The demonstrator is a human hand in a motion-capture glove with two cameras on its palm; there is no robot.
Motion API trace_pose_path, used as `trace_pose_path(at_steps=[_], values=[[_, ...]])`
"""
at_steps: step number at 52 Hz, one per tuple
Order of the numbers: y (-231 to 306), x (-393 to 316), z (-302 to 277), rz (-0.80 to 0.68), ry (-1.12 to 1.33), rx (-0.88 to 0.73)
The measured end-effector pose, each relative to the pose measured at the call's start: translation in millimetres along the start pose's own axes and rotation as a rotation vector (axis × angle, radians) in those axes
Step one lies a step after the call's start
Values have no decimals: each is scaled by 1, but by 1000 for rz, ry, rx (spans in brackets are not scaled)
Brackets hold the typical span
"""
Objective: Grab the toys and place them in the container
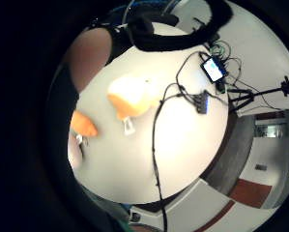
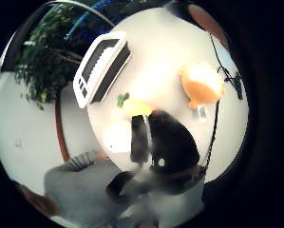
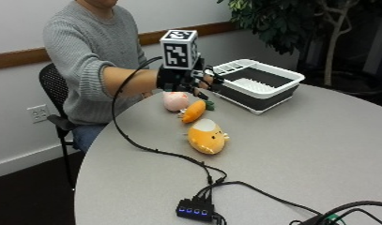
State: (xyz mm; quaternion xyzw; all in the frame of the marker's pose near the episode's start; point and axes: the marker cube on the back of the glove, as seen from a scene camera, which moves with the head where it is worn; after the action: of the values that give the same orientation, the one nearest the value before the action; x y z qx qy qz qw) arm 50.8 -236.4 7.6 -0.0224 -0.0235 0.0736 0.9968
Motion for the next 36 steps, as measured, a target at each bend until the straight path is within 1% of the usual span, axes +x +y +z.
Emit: trace_pose_path(at_steps=[7, 11, 16, 20, 23, 26, 36], values=[[-38, 10, 18, 60, 55, -68], [-47, 17, 35, 88, 73, -107], [-53, 27, 66, 168, 97, -159], [-51, 44, 110, 275, 119, -284], [-39, 46, 150, 293, 119, -388], [-32, 42, 167, 280, 123, -355], [-32, 41, 168, 271, 152, -302]])
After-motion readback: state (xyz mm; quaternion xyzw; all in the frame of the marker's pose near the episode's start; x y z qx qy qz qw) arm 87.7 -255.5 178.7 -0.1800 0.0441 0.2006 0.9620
